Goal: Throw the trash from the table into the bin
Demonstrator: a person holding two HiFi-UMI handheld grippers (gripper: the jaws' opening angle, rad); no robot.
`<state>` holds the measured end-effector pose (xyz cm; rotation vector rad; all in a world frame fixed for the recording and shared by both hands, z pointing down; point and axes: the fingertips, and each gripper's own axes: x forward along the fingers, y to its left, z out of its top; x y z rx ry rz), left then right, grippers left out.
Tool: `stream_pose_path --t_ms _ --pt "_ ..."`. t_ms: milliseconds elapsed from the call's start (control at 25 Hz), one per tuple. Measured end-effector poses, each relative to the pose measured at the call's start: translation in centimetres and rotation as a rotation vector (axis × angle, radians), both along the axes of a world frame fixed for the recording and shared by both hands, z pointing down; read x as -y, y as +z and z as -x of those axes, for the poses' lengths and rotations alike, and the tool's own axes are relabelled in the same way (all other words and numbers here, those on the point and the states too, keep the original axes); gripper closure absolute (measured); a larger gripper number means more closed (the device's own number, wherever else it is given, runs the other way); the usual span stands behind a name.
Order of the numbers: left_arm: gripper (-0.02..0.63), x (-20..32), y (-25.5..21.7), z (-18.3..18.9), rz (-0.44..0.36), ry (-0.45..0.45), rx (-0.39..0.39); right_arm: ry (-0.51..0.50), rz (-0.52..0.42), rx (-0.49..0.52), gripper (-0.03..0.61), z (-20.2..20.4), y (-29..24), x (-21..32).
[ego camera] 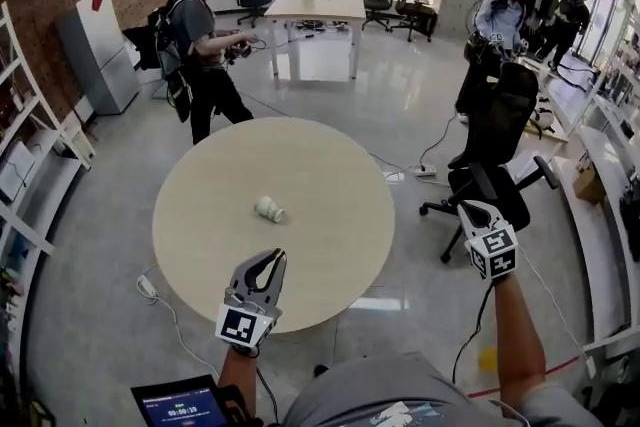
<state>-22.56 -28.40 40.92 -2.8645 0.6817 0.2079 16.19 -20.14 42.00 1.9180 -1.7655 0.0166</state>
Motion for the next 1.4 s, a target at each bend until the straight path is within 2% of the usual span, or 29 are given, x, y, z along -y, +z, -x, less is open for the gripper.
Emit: stream_pose_path --t_ms 160,320,520,560,680,840,1040,1120,1280,1400 --pt "0.548 1.0 0.3 4.7 0.032 -0.112 0.004 -0.138 0.047 -0.007 0.571 4.4 0.5 6.4" --pt "0.548 2.2 2.2 9.2 0.061 -0.239 0.004 -0.302 0.109 0.026 0.569 9.9 3.5 13.6" --pt "0.548 4.4 4.4 13.4 0.106 -0.411 0.071 -0.502 0.188 0.078 0.569 17.1 8.0 23.5" --pt "0.548 4.8 4.6 14.2 0.114 -0.443 0.076 -0.540 0.208 0.090 0.555 18.7 9.1 25.3" --pt "0.548 6.2 5.2 16.4 0.148 -0.530 0.085 -0.642 0.291 0.123 0.446 23.5 12.8 30.5" --pt "0.548 9.7 6.5 17.6 0.197 -0.621 0.091 -0.743 0.408 0.165 0.352 28.5 17.9 37.3" --pt "0.548 13.3 9.7 18.0 0.291 -0.674 0.094 -0.743 0.594 0.210 0.342 33.3 27.6 44.0" --pt "0.548 14.2 11.0 19.0 0.319 -0.688 0.093 -0.706 0.677 0.206 0.301 34.9 31.8 45.6" --pt "0.548 15.0 12.7 20.2 0.366 -0.725 0.088 -0.602 0.827 0.161 0.285 34.9 38.6 46.9" --pt "0.548 14.6 13.4 20.5 0.388 -0.739 0.091 -0.559 0.867 0.146 0.285 34.2 40.8 46.7"
